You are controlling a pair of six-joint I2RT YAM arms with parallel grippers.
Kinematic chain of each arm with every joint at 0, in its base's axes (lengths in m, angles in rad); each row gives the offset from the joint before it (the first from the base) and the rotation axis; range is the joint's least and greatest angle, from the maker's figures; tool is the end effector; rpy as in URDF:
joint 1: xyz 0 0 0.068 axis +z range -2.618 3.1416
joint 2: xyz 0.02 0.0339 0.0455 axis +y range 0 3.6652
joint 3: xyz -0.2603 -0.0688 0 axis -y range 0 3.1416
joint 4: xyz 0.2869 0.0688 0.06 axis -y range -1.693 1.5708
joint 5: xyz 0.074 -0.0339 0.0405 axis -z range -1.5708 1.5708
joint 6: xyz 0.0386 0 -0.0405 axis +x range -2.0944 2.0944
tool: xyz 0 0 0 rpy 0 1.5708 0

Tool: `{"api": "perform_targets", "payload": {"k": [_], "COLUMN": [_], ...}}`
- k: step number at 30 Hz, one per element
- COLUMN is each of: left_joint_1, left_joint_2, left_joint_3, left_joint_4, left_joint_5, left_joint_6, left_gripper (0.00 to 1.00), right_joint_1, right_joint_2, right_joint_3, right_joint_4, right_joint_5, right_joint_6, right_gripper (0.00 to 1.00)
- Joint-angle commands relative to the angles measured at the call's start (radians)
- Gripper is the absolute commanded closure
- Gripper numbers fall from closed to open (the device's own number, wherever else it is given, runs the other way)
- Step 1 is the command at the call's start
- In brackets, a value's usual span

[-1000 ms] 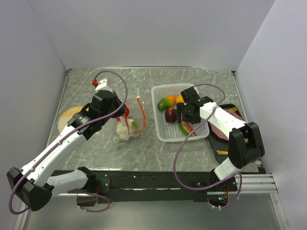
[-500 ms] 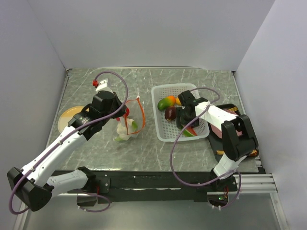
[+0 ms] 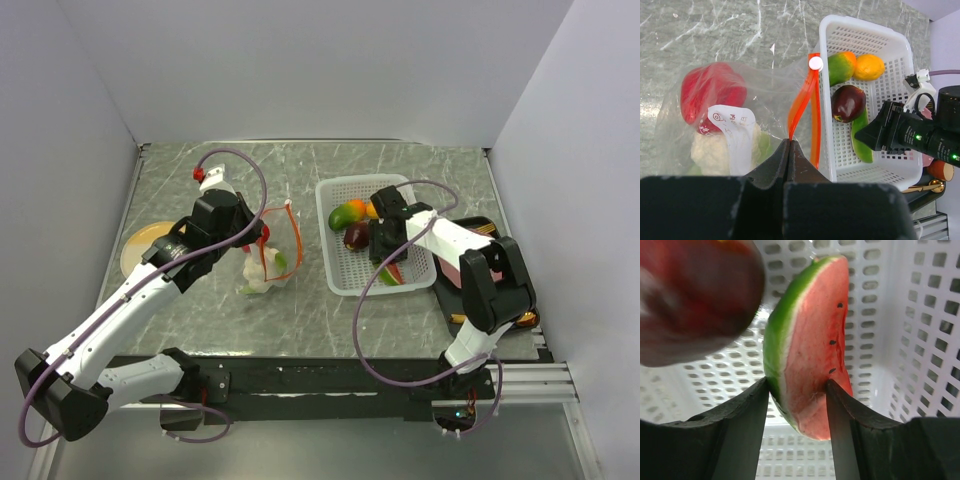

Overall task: Place the food in the zip-top bag and seal the zipper
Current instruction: Pick up the fake fruit from the bin.

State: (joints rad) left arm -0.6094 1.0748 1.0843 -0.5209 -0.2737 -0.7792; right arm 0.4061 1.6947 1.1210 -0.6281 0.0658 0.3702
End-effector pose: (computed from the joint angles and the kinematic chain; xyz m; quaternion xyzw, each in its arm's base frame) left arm 0.2351 -0.1514 0.3508 -0.1412 0.8460 -0.2298 0.4600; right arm 0.3375 0.1424 0.1615 -0.0116 0.9824 0.0395 0.1820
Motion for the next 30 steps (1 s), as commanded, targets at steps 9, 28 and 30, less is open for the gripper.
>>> {"api": "perform_targets", "payload": {"k": [9, 28, 30], "left_joint_1": [0.002, 0.002, 0.0], "left_joint_2": [-0.006, 0.017, 0.017], "left_joint_3": [0.019, 0.022, 0.019], "left_joint_4": [0.018, 0.013, 0.018], "left_joint_5": [0.011, 0.037, 0.042], "left_joint_6": [0.023, 0.026, 0.023], "left_gripper": [0.99, 0.99, 0.99], "right_joint_1": [0.0, 0.003, 0.005], "right_joint_2": [-0.144, -0.421, -0.463], "right_joint_3": [-0.013, -0.088, -0.11], "right_joint_4": [0.111, 0.252, 0.287], "right_joint_5": [-0.063, -0.175, -0.234], "right_joint_6": [0.099, 0.203, 0.226], "right_gripper": [0.65, 0.75, 0.75]}}
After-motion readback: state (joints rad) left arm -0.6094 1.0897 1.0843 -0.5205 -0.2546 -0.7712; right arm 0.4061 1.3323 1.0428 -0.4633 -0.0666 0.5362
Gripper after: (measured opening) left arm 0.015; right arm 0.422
